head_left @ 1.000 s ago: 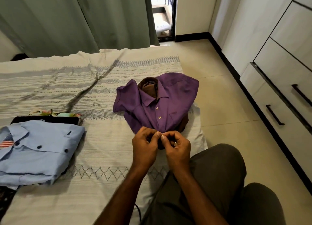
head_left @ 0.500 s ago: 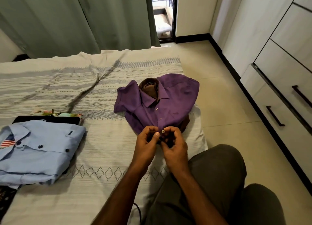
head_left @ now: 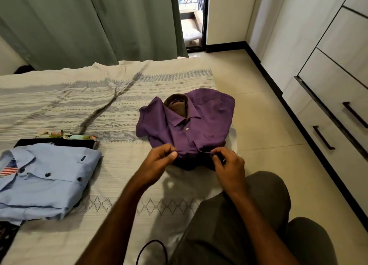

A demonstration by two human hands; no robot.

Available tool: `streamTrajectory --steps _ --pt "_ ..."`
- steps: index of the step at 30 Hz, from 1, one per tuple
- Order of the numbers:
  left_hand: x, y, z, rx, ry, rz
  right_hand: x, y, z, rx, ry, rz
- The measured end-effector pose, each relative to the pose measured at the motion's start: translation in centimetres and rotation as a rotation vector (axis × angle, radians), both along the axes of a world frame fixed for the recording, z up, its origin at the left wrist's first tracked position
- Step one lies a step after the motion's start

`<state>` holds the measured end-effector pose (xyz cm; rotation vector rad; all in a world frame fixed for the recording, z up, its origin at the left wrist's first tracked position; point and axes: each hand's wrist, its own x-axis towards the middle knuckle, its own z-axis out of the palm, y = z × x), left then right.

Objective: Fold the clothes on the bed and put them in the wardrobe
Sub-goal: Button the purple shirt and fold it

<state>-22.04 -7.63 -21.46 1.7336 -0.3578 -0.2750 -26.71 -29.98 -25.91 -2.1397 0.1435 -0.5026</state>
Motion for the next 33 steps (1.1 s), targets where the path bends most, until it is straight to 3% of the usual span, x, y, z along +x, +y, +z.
streamTrajectory --steps 5,10,13,16,19,23,25,27,29,32,33 --pt "2.6 1.4 3.5 0.083 0.034 -0.217 1.9 -4.0 2.8 -0.006 0.046 0.222" --pt "5.2 3.5 5.3 0.495 0.002 -0.508 2.9 -8.1 5.8 -0.099 0.164 0.450" --pt "6.8 4.6 5.6 0.682 -0.174 -0.446 3.7 -10.0 6.0 -0.258 0.300 0.523" --pt "7.2 4.9 6.3 0.433 -0.043 -0.398 4.7 -10.8 6.3 -0.325 0.363 0.539" --pt "7.9 5.0 7.7 0.204 0.059 -0.352 6.2 -10.5 8.0 -0.104 0.217 0.505" --pt "10.4 5.7 10.9 0.271 0.123 -0.468 8.0 -10.3 13.3 0.181 0.003 0.515" --pt "11.5 5.5 12.5 0.329 0.166 -0.530 9.4 -10.3 15.3 0.139 0.051 0.502" --pt "12.8 4.8 13.5 0.300 0.130 -0.430 11.5 -9.7 16.4 -0.011 0.100 0.390" --pt "14.1 4.0 14.0 0.177 0.073 -0.270 13.1 -8.6 16.9 -0.128 -0.016 0.130" --pt "14.5 2.6 13.4 -0.049 0.121 -0.132 11.8 -5.1 17.1 -0.021 -0.311 -0.174" --pt "14.1 1.9 12.7 -0.131 0.170 -0.121 11.3 -3.7 16.2 0.020 -0.322 -0.220"
